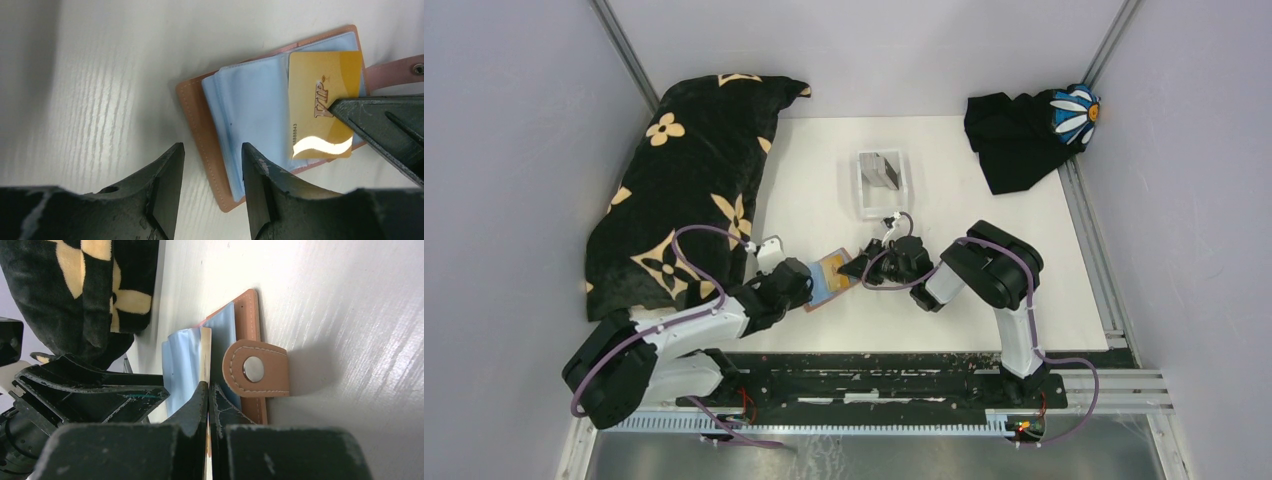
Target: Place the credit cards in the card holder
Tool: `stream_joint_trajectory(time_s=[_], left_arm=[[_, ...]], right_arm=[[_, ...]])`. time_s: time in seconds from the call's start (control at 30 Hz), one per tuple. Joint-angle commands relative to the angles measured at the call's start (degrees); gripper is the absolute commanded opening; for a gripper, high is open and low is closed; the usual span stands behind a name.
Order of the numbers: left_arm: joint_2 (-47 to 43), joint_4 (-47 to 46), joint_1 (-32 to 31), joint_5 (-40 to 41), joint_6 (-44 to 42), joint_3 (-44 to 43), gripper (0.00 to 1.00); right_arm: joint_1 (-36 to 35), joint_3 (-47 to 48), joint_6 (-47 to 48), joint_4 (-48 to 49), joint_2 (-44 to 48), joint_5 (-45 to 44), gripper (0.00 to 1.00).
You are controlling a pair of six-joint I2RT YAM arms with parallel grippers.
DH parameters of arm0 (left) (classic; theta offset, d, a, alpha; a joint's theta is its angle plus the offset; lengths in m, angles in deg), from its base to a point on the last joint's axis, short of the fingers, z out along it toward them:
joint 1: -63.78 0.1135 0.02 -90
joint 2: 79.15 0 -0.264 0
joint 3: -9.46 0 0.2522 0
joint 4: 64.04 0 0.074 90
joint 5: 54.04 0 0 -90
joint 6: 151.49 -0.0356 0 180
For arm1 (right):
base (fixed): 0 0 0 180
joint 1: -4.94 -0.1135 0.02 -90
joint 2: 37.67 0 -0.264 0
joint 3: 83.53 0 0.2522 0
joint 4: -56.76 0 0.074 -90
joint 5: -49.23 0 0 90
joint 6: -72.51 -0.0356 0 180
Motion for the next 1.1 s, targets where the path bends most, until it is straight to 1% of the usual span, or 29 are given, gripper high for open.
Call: stream_joint_trajectory(time_s=[0.0, 0.2, 0.33, 0.7, 0.87, 1.07], left_arm=[[-3.83, 2.33, -0.18, 0.84, 2.49, 1.90, 0.54], [-4.11, 0.10, -0.28, 0.25, 3.78, 3.77, 0.53], [-2.82, -1.80, -0.17, 0.39, 4.22, 4.29, 0.49], [0.36, -4.46, -0.24, 1.38, 4.70, 4.57, 0.24], [1.10, -4.98, -0.23, 1.83, 4.90, 4.54, 0.19], [2.11, -5.76, -0.18, 2.41, 4.68, 4.46, 0.15]], right_arm=[[-0.38, 0.92, 1.30, -1.21, -1.12, 0.74, 0.01], [-0.37, 0.41, 1.47, -1.19, -0.72, 0.66, 0.01], [-0.41, -0.09, 1.61, -1.15, -0.48, 0.39, 0.01], [-0.39, -0.36, 1.82, -1.46, 0.22, 0.63, 0.01], [-0.44, -0.31, 1.83, -1.47, 0.22, 0.66, 0.01], [-0.37, -0.15, 1.75, -1.39, 0.40, 0.74, 0.01]])
